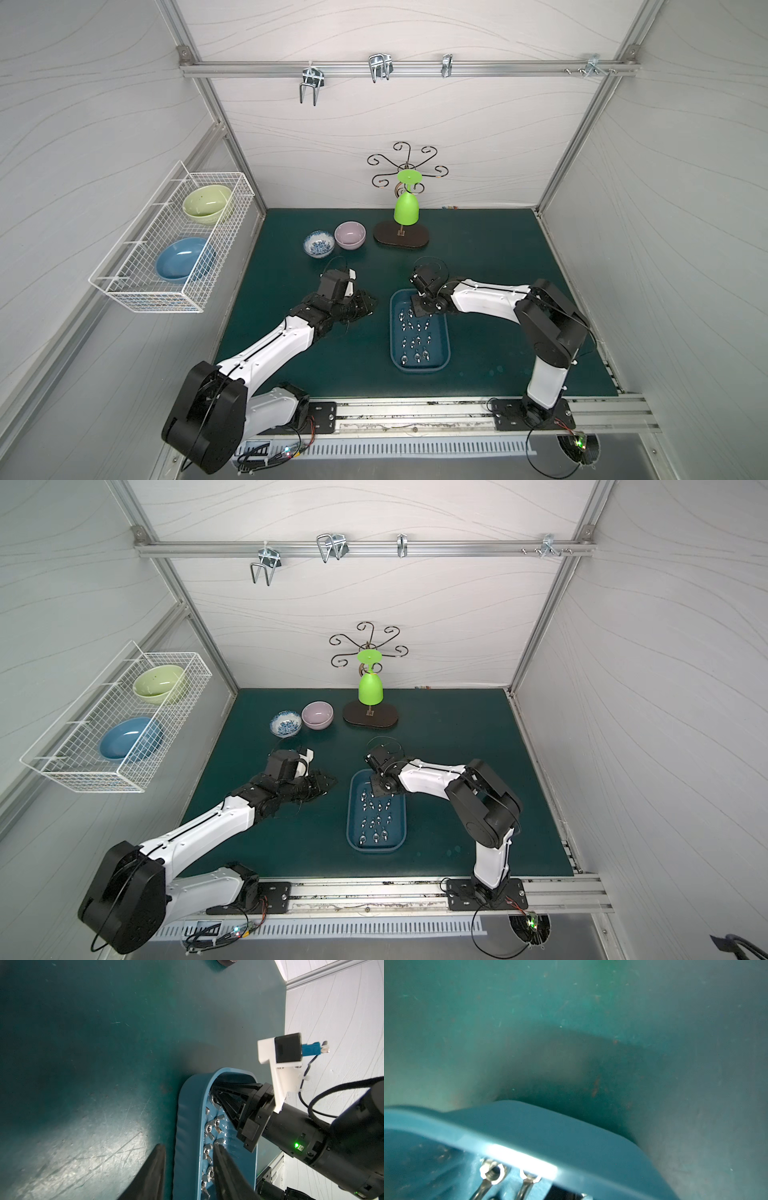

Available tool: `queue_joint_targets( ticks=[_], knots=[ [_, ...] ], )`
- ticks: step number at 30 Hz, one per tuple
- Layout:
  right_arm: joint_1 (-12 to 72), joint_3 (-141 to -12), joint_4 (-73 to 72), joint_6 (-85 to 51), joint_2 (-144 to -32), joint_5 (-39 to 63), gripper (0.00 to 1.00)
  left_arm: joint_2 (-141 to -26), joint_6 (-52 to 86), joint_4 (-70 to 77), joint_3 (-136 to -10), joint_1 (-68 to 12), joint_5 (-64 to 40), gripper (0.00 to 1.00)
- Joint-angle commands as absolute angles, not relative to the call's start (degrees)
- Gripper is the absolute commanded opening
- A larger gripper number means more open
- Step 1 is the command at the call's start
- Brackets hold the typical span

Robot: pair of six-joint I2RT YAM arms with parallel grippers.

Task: Take out the wing nut from the storage box
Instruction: Pick up the wing nut from the storage box.

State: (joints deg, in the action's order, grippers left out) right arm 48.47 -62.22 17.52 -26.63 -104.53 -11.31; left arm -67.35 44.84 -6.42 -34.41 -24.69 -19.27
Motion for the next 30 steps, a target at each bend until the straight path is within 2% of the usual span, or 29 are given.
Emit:
queue_joint_targets(
  ticks=[1,8,15,23,26,30],
  knots=[
    [49.0,-62.9,17.7,-27.0,-105.0,-12.2,0.14,-67.5,44.8,-3.9,-34.8,-25.0,-19.0,0.41],
    [49.9,-62.9,17.1,-26.8,-104.1,-12.6,0.00,-67.6,44.8,-4.2,-35.1,-25.1,-18.8,0.40],
    [52.1,-63.8,18.5,-26.7,-100.6,-13.6,0.00,-67.5,44.9,-5.6,-36.8,-26.5,-18.5,0.40],
    [52.3,-61.3,21.1,-26.1,-90.9,-17.8,0.00,-68.6,43.9,-7.2,-41.9,-30.5,-18.4,0.44],
    [50.4,-59.6,22.9,-25.4,-87.6,-20.0,0.00,-69.7,43.6,-6.5,-43.8,-32.0,-18.2,0.45],
    [43.3,-55.0,22.9,-25.4,-83.7,-20.5,0.00,-75.7,43.3,-4.7,-48.3,-36.5,-19.0,0.45]
  ],
)
